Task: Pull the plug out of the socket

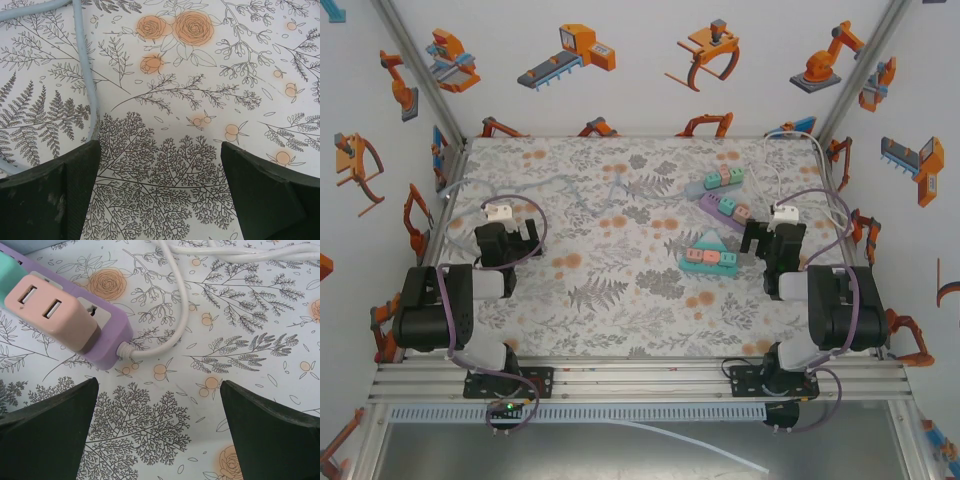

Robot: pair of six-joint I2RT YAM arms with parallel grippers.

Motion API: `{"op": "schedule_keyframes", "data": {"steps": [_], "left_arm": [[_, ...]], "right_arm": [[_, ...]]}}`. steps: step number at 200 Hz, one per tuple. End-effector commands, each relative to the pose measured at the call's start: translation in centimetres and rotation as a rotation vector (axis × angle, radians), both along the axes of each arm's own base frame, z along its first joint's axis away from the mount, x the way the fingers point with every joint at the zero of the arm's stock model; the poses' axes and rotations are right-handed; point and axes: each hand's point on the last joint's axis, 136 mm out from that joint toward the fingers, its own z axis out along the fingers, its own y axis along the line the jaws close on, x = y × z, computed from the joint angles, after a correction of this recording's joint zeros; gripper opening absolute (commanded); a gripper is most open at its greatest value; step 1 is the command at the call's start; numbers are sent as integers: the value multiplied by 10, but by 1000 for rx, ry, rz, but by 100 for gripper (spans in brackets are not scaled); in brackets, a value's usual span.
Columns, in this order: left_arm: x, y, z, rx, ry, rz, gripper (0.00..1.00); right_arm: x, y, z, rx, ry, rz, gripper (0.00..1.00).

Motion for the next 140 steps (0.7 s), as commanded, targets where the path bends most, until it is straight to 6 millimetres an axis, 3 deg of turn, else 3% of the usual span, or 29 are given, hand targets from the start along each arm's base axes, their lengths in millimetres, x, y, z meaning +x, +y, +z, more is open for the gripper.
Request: {"op": "schedule_keyframes", "data": {"steps": [1, 140], "left_arm": [[9, 0, 16, 10, -52, -1, 97], [9, 0, 16, 5, -51, -3, 97]], "right_arm": [[6, -4, 9, -10, -31, -20, 99], [6, -4, 9, -10, -31, -23, 99]]}}
